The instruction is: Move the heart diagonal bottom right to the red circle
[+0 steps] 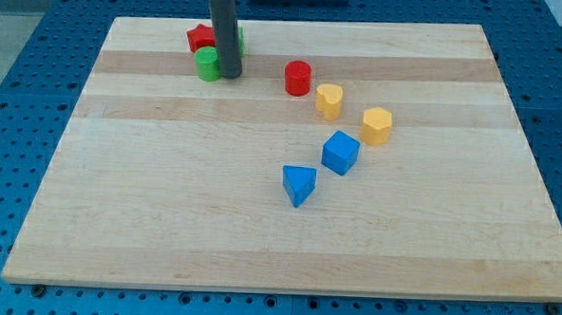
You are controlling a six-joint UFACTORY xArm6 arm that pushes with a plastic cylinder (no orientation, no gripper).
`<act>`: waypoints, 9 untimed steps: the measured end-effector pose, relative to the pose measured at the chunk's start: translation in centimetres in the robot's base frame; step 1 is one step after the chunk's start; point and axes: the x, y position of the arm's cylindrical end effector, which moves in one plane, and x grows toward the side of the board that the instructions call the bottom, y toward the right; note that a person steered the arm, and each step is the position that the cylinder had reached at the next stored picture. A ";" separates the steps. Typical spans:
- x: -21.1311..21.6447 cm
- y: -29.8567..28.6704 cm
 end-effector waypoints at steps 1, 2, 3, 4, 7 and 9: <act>3.1 0.2; 6.2 1.3; 7.8 4.9; 7.8 8.2; 7.8 10.6; 7.7 10.0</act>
